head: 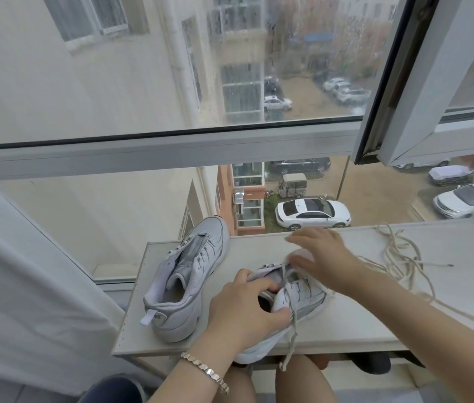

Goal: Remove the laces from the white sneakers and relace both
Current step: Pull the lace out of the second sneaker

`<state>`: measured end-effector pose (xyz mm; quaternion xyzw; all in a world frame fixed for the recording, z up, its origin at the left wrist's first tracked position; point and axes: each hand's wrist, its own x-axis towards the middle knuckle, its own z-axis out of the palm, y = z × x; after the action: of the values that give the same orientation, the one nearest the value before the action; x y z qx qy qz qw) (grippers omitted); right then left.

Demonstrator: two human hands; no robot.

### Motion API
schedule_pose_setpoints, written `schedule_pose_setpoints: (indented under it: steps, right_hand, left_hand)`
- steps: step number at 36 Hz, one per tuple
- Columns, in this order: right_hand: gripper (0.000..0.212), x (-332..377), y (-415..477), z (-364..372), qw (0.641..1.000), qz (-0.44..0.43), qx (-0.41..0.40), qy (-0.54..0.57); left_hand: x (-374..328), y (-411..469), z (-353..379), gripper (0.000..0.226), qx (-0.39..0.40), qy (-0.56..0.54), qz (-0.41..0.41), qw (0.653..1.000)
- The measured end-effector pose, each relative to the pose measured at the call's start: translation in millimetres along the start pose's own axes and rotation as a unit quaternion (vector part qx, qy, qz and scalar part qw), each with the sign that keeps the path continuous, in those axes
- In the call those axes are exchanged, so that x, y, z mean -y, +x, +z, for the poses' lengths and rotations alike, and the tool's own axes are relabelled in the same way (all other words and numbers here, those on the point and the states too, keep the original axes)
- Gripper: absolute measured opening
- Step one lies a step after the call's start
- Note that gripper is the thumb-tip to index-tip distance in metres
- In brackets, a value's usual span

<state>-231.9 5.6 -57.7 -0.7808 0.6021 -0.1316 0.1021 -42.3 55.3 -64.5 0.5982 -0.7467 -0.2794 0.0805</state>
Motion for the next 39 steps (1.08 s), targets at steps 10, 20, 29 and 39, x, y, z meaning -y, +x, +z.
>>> schedule_pose_setpoints:
  steps: [10,20,29,39]
  right_hand:
    - [0.011,21,0,-3,0.984,0.029,-0.003,0.175]
    - [0.027,-10,6,-10,0.852,0.314,-0.130,0.398]
    - [0.029,8,-32,-22,0.994,-0.060,-0.040,0.085]
    - [0.011,19,-37,1,0.984,-0.062,0.001,0.169]
  left_hand:
    - [-2,-1,0,0.034,0.002,0.012,0.001,1.000]
    - [-1,-2,0,0.036,-0.011,-0.011,0.001,1.000]
    - [5,-1,4,0.039,-0.037,-0.039,0.041,0.998]
    - [-1,-1,-6,0.031,-0.044,0.055,0.101,0.992]
